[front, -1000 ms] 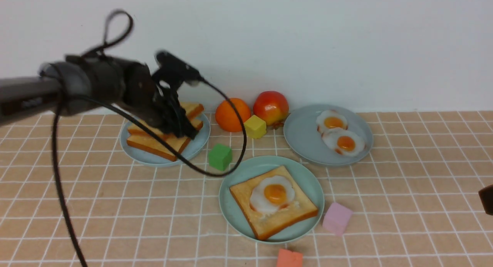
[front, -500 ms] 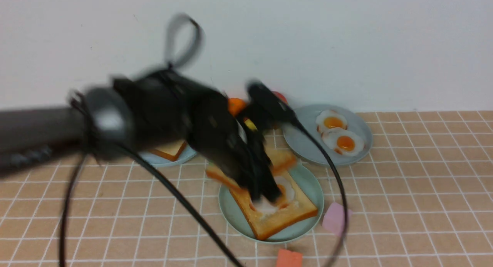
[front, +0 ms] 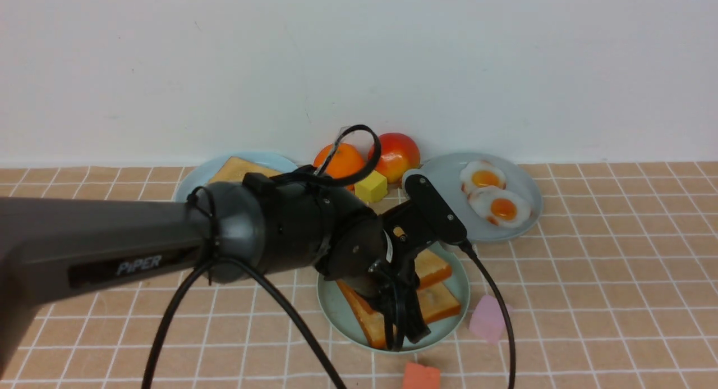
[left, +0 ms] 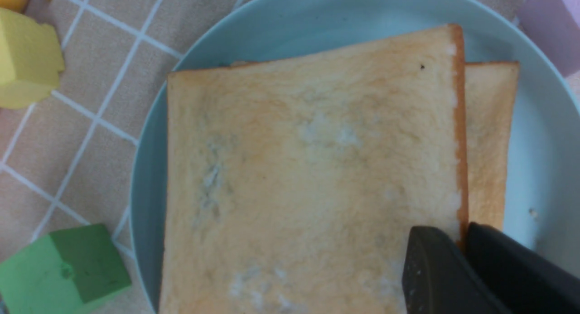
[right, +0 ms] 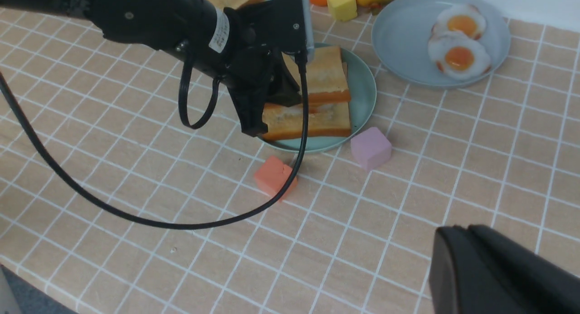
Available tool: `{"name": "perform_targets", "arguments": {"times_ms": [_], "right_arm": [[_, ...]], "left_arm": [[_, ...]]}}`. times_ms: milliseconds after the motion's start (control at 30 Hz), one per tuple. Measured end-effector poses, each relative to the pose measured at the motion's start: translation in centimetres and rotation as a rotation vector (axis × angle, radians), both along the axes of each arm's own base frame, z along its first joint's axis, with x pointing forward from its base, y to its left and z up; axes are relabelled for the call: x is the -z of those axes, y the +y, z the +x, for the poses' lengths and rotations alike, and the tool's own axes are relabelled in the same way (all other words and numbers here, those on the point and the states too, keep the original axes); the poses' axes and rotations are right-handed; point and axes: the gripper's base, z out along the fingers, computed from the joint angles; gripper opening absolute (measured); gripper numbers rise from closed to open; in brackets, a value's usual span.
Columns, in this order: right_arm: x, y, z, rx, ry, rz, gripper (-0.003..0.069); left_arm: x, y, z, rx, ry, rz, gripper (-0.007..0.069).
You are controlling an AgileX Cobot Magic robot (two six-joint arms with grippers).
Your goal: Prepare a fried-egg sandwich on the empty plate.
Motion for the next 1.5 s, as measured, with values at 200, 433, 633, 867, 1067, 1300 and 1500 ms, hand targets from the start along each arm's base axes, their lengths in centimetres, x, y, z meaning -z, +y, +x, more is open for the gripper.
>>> {"name": "perform_targets", "arguments": {"times_ms": [200,433,633,867,1067,1300,1500], "right_arm": [[0.2,0.0,0.0,0.010,0.023,0.011,0.0043],[0.2,0.0,0.0,0.012,0.025,0.013,0.0053],[0.2,0.0,0.0,0.012,0.025,0.013,0.0058],[0.2,0.0,0.0,0.016,0.028,0.019,0.0064],[0.2,-0.3,0.0,0.046,0.025,0.004,0.0072],[0.6,-1.1,-1.0,0.103,-0.001,-0.015,0.0074],[2.4,-2.2,-2.8,0.198,-0.013,0.034,0.0074]], "left_arm": [[0.4,-0.1,0.0,-0.009,0.016,-0.006,0.0069],[0.5,-0.1,0.0,-0.021,0.034,-0.014,0.0129],[0.5,0.0,-0.4,-0.044,0.082,-0.013,0.0295],[-4.6,0.8,-1.9,-0.086,0.089,-0.135,0.0356],[-15.8,4.8,-7.3,-0.111,0.013,-0.424,0.0099],[-21.2,14.0,-17.1,-0.086,-0.223,-0.720,-0.0013],[-16.8,19.8,-23.2,-0.104,-0.335,-0.917,-0.0013]]}}
